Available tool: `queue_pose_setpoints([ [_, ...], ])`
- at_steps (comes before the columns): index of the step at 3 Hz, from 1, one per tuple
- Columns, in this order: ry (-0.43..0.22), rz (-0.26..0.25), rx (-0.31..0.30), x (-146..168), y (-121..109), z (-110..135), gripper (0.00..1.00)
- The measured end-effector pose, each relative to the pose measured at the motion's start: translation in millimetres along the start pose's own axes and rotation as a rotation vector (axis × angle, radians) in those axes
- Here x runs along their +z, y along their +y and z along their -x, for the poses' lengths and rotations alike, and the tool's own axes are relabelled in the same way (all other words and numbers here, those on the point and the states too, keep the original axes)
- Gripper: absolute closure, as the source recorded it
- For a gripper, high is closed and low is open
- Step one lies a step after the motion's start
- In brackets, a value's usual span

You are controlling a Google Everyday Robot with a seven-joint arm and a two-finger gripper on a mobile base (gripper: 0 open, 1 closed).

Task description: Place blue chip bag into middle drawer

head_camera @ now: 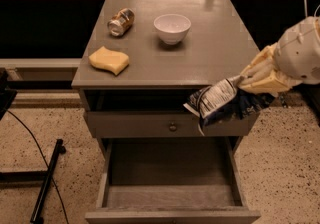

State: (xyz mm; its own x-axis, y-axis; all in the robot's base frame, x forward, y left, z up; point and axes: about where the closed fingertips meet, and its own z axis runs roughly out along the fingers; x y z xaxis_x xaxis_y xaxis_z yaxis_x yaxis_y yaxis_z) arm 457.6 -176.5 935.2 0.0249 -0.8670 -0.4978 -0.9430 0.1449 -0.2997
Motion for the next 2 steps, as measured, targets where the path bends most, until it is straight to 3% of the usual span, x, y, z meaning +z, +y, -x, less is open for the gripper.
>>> queue_pose_setpoints([
  [1,-0.001,-0.003,-0.004,-1,-2,2,1.00],
  [2,-0.047,0.017,0.046,39,8,-19,1.00],
])
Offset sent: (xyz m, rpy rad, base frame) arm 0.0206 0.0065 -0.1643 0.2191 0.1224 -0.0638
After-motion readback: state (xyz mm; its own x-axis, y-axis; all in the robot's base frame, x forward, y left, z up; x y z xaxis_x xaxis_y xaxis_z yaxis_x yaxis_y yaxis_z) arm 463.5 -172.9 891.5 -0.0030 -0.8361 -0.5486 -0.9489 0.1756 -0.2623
